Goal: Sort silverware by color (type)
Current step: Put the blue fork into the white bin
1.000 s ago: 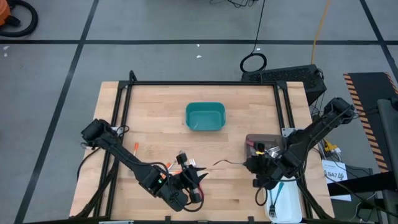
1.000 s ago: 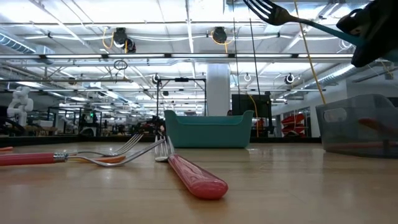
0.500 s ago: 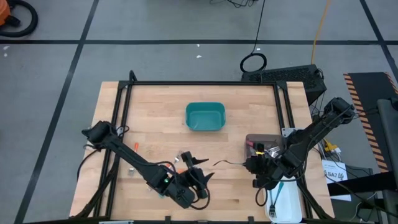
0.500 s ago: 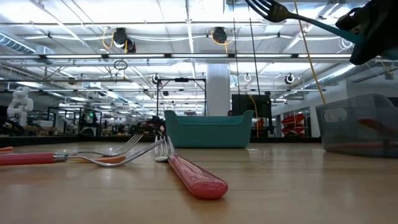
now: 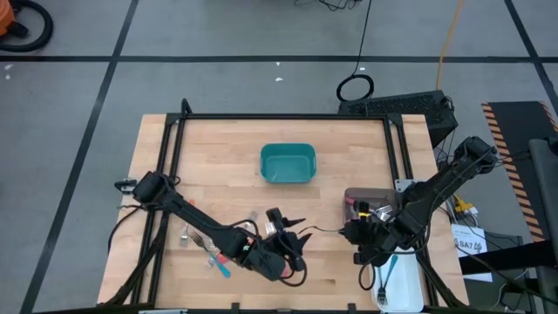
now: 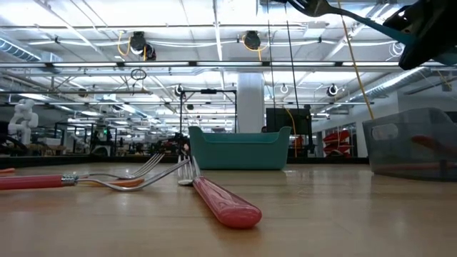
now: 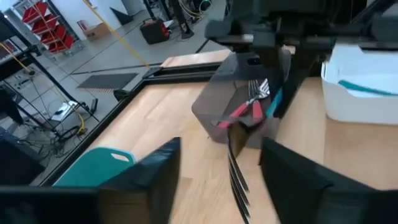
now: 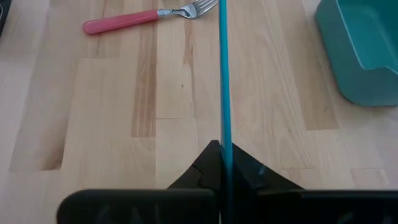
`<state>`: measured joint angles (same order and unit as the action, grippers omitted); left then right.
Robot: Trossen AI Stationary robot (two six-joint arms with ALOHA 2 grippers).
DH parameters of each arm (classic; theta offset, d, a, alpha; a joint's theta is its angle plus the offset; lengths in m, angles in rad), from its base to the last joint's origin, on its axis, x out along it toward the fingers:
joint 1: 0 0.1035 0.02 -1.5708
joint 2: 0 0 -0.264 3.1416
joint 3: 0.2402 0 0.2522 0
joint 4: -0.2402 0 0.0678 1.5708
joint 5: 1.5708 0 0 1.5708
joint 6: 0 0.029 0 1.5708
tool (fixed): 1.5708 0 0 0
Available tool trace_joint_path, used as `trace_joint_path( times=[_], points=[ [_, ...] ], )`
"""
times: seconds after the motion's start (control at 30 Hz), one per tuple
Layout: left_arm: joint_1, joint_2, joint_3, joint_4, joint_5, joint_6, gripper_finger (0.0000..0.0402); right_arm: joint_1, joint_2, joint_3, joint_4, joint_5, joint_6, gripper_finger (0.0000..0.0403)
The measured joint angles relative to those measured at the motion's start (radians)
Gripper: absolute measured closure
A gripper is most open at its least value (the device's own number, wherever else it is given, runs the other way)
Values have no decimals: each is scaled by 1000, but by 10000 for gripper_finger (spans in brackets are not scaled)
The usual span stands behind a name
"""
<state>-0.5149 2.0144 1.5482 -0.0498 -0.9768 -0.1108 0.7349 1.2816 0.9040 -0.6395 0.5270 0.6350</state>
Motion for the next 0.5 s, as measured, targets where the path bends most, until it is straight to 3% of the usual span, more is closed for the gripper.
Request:
trace_joint_path(
  times=[0.27,0.5],
  points=[
    [0,-3,0,-3,6,11,382,0,0,0,4,46,-2,399],
    [-6,-3,0,-4,-23,34,394,0,0,0,26,45,13,396]
  ],
)
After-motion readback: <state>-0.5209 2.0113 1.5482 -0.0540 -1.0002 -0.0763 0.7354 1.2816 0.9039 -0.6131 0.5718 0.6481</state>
